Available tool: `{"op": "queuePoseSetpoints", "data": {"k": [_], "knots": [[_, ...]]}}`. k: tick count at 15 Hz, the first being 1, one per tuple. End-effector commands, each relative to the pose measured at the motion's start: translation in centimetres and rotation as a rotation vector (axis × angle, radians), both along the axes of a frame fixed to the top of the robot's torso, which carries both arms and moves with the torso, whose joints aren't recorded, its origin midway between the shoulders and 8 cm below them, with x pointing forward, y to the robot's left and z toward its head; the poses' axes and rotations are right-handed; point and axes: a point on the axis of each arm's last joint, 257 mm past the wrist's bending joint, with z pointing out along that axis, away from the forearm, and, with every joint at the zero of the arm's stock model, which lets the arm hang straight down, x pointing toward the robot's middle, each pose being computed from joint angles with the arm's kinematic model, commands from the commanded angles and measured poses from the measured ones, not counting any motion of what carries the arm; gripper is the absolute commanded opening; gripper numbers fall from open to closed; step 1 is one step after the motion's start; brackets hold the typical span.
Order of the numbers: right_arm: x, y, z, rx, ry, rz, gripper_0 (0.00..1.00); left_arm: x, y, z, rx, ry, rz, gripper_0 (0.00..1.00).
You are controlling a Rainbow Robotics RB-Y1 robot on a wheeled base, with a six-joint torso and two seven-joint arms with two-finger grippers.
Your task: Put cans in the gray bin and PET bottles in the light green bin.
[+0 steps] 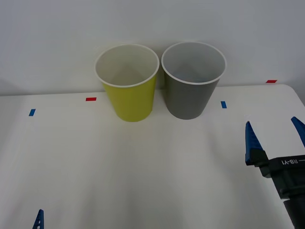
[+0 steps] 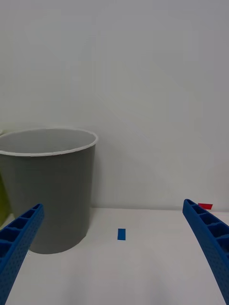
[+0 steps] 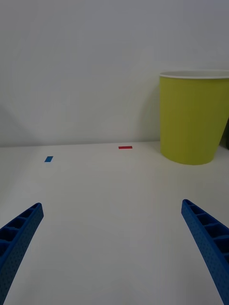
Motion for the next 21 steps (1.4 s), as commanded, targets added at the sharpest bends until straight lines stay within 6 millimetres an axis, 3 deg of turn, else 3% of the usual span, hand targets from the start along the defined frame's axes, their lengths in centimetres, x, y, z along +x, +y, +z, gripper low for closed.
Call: {"op": "queuePoseSetpoints", "data": {"k": [1,6,11,21], "knots": [[-2.7,-1.4,-1.4,-0.019,0.021,-0.024,1.00,0.0,0.0,0.0,0.000,0.000,0.000,1.00],[-6.0,-2.2,-2.6,-0.033,0.037,-0.051,1.00,0.0,0.0,0.0,0.000,0.000,0.000,1.00],[-8.8,-1.6,-4.1,-0.001,0.080,-0.054,1.00,0.0,0.0,0.0,0.000,0.000,0.000,1.00],[-12.0,-1.4,-6.6,0.032,0.172,-0.073,1.00,0.0,0.0,0.0,0.000,0.000,0.000,1.00]]}}
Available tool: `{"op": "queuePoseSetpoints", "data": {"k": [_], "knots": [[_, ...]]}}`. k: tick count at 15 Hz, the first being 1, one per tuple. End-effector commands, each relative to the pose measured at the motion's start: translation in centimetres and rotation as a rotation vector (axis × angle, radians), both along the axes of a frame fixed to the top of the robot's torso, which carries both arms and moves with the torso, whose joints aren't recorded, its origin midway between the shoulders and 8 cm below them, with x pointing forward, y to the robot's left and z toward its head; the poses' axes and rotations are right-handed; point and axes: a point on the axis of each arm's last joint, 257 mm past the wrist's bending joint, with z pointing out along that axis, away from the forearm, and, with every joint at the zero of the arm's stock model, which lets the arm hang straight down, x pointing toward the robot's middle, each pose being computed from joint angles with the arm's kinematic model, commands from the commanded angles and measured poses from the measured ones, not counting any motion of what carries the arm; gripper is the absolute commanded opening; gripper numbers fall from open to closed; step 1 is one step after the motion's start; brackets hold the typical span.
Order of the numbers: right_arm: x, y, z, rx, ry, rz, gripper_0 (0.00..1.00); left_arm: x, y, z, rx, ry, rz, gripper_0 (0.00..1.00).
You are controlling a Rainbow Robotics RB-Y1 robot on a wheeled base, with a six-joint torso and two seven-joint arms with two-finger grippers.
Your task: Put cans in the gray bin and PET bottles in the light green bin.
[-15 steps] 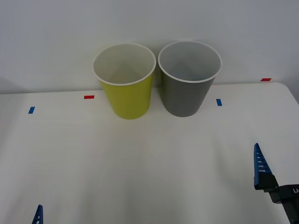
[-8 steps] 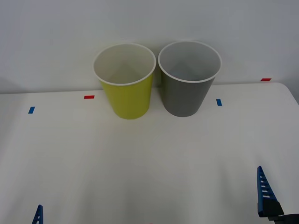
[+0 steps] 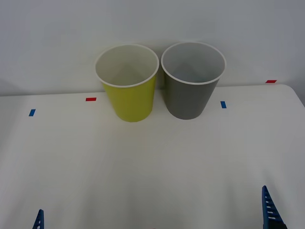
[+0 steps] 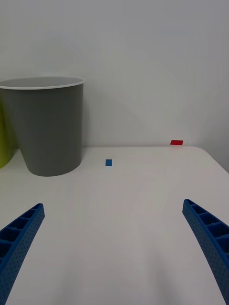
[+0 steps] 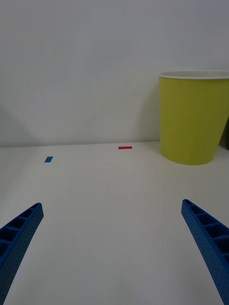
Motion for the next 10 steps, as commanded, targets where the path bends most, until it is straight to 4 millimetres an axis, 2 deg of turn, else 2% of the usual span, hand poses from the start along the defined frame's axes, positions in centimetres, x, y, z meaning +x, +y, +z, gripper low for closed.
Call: {"op": "queuePoseSetpoints", "data": {"k": [1,10], "knots": [[-0.59,0.04,-0.12,0.001,0.006,-0.001,1.00,0.00,0.00,0.00,0.000,0.000,0.000,1.00],[-0.59,0.04,-0.12,0.001,0.006,-0.001,1.00,0.00,0.00,0.00,0.000,0.000,0.000,1.00]]}}
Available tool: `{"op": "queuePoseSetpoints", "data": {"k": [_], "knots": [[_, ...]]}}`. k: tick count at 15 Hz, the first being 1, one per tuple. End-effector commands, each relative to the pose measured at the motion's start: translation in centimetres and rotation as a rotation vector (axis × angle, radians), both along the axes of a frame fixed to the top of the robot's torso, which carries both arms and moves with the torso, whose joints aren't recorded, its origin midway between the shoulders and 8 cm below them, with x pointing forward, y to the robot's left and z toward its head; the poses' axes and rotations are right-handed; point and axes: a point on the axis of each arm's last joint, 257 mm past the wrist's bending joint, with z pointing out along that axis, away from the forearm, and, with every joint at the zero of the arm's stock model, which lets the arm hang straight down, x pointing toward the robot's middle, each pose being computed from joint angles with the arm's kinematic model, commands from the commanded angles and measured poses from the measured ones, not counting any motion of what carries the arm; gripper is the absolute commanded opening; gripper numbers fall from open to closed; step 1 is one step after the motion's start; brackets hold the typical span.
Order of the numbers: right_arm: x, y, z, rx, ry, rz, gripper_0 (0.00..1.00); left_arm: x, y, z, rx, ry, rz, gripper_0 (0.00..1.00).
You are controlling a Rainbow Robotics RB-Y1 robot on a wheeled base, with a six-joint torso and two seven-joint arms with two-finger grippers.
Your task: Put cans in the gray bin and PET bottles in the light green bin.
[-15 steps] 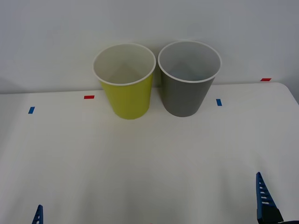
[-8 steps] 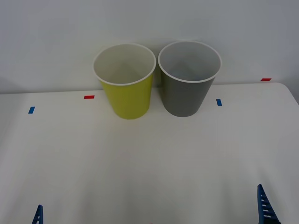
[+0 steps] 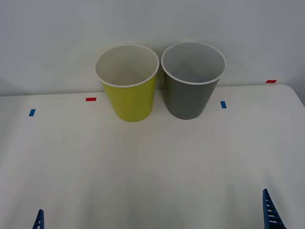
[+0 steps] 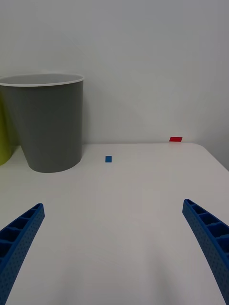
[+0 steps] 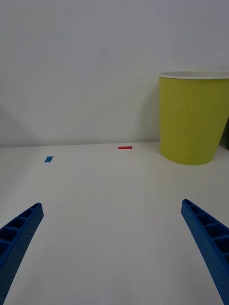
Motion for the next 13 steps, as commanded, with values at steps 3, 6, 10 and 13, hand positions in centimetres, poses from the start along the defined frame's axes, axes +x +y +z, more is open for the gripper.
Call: {"op": "queuePoseSetpoints", "data": {"k": [3,6,10,13], "knots": [[0.00,0.01,0.00,0.000,0.000,0.000,1.00,0.00,0.00,0.00,0.000,0.000,0.000,1.00],[0.00,0.01,0.00,0.000,0.000,0.000,1.00,0.00,0.00,0.00,0.000,0.000,0.000,1.00],[0.00,0.01,0.00,0.000,0.000,0.000,1.00,0.00,0.00,0.00,0.000,0.000,0.000,1.00],[0.00,0.01,0.00,0.000,0.000,0.000,1.00,0.00,0.00,0.00,0.000,0.000,0.000,1.00]]}}
